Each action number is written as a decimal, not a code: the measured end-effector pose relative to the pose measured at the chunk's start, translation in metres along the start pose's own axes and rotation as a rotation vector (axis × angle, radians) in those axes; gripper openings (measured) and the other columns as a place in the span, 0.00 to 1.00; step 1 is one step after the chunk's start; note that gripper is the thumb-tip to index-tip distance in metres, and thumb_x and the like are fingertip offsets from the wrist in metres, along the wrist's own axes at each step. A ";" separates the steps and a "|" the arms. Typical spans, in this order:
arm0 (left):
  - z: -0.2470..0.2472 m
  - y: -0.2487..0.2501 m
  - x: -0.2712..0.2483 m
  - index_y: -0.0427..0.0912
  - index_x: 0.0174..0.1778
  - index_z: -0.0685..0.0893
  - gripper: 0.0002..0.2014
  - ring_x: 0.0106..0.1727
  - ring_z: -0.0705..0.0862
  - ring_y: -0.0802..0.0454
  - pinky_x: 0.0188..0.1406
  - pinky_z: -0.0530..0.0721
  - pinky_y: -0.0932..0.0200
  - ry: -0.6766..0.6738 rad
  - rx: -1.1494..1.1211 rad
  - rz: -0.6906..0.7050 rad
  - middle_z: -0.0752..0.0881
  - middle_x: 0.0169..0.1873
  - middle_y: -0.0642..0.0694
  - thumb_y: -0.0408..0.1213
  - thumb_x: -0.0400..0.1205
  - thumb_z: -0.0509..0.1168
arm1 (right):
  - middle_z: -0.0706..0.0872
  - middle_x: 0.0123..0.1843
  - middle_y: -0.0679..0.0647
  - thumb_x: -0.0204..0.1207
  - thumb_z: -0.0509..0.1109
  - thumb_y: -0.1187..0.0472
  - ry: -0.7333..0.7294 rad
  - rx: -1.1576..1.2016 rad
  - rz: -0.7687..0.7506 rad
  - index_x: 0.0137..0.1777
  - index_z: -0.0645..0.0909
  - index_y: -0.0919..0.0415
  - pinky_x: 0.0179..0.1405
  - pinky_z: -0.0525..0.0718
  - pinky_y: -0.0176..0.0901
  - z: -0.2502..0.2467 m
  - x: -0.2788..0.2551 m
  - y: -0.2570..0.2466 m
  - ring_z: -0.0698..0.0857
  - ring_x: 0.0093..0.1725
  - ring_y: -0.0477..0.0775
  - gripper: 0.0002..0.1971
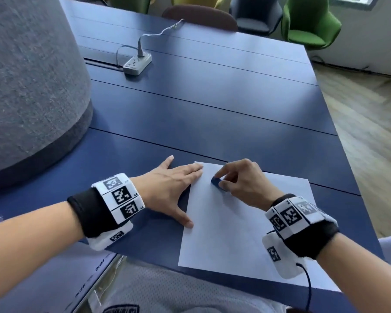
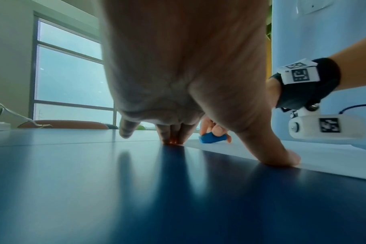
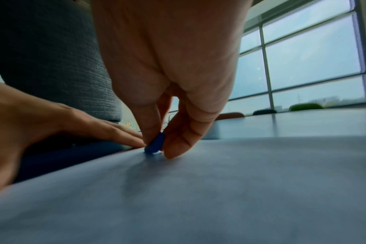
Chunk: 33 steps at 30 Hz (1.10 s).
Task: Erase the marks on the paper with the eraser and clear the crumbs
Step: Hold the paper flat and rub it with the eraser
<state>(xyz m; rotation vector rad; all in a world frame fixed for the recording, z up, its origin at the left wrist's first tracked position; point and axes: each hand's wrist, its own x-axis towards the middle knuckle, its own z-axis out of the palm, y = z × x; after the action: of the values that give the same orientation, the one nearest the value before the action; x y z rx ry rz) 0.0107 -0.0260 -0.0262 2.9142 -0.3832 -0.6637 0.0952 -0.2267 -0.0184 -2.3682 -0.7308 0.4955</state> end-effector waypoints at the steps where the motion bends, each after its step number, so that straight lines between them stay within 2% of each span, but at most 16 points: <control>1: 0.000 -0.001 0.000 0.47 0.87 0.38 0.66 0.84 0.35 0.63 0.81 0.35 0.33 -0.011 0.016 -0.007 0.37 0.85 0.58 0.77 0.64 0.67 | 0.87 0.32 0.47 0.72 0.73 0.65 -0.028 0.006 -0.007 0.45 0.89 0.52 0.26 0.76 0.25 0.003 -0.002 -0.001 0.80 0.28 0.41 0.08; 3: -0.001 -0.002 0.001 0.48 0.86 0.38 0.66 0.84 0.34 0.62 0.79 0.36 0.28 -0.023 0.038 -0.017 0.37 0.85 0.60 0.78 0.63 0.66 | 0.88 0.33 0.49 0.71 0.73 0.65 -0.037 -0.010 -0.009 0.46 0.90 0.53 0.28 0.75 0.25 0.003 0.000 -0.002 0.80 0.28 0.40 0.08; 7: -0.002 -0.004 0.001 0.48 0.87 0.38 0.67 0.84 0.35 0.60 0.77 0.36 0.25 -0.030 0.043 -0.014 0.37 0.85 0.59 0.79 0.62 0.66 | 0.90 0.37 0.54 0.71 0.73 0.66 0.120 -0.041 0.056 0.45 0.90 0.55 0.40 0.79 0.34 -0.007 0.020 0.003 0.83 0.32 0.47 0.07; 9: -0.003 -0.006 0.002 0.49 0.87 0.38 0.67 0.84 0.35 0.60 0.77 0.36 0.24 -0.038 0.046 -0.012 0.37 0.85 0.60 0.78 0.62 0.66 | 0.89 0.35 0.51 0.71 0.73 0.66 0.072 -0.012 0.051 0.45 0.90 0.54 0.38 0.81 0.34 -0.002 0.016 0.001 0.83 0.31 0.45 0.08; 12: -0.005 -0.008 0.001 0.50 0.87 0.38 0.66 0.84 0.34 0.59 0.77 0.36 0.24 -0.051 0.048 -0.015 0.37 0.85 0.61 0.78 0.63 0.67 | 0.88 0.34 0.47 0.72 0.74 0.65 -0.038 -0.017 0.004 0.47 0.90 0.53 0.32 0.79 0.26 0.006 0.009 -0.006 0.81 0.28 0.39 0.08; 16: -0.004 -0.009 0.001 0.54 0.86 0.36 0.66 0.84 0.33 0.55 0.74 0.35 0.20 -0.064 0.019 -0.029 0.35 0.83 0.65 0.78 0.62 0.67 | 0.89 0.40 0.52 0.72 0.73 0.64 0.084 -0.047 0.029 0.50 0.90 0.57 0.36 0.77 0.27 -0.002 0.027 -0.001 0.83 0.36 0.45 0.09; 20: -0.001 -0.012 0.003 0.56 0.85 0.35 0.67 0.84 0.31 0.57 0.75 0.35 0.21 -0.063 -0.017 -0.026 0.33 0.82 0.67 0.79 0.60 0.67 | 0.86 0.34 0.46 0.71 0.73 0.66 -0.003 -0.038 -0.044 0.49 0.91 0.55 0.31 0.76 0.21 0.008 0.014 -0.008 0.81 0.31 0.39 0.10; 23: -0.002 -0.013 0.003 0.57 0.85 0.35 0.66 0.84 0.31 0.58 0.78 0.37 0.25 -0.063 -0.032 -0.015 0.33 0.82 0.67 0.79 0.61 0.67 | 0.86 0.33 0.48 0.71 0.74 0.65 -0.028 -0.056 -0.041 0.49 0.91 0.56 0.27 0.73 0.20 0.001 0.024 -0.006 0.80 0.26 0.33 0.09; 27: -0.001 -0.014 0.003 0.56 0.85 0.35 0.66 0.84 0.31 0.57 0.79 0.39 0.28 -0.052 -0.036 -0.002 0.33 0.83 0.66 0.78 0.61 0.67 | 0.88 0.35 0.52 0.72 0.74 0.64 0.031 -0.054 0.000 0.49 0.91 0.56 0.28 0.73 0.21 -0.002 0.034 -0.005 0.79 0.27 0.39 0.08; 31: 0.001 -0.016 0.004 0.57 0.85 0.35 0.66 0.84 0.31 0.57 0.79 0.39 0.27 -0.044 -0.033 0.004 0.33 0.83 0.66 0.79 0.61 0.66 | 0.82 0.26 0.41 0.71 0.73 0.67 -0.111 -0.015 -0.054 0.48 0.91 0.55 0.26 0.72 0.21 0.007 0.018 -0.013 0.79 0.23 0.34 0.09; 33: 0.000 -0.016 0.004 0.57 0.85 0.34 0.66 0.84 0.31 0.56 0.79 0.39 0.27 -0.052 -0.029 0.003 0.33 0.83 0.66 0.79 0.61 0.67 | 0.83 0.27 0.41 0.71 0.74 0.66 -0.048 -0.027 -0.033 0.47 0.91 0.54 0.26 0.72 0.21 -0.001 0.029 -0.009 0.79 0.23 0.36 0.08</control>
<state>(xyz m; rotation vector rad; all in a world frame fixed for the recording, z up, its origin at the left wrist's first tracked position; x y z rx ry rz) 0.0174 -0.0115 -0.0305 2.8737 -0.3806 -0.7399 0.1148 -0.2030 -0.0166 -2.3724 -0.8022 0.5335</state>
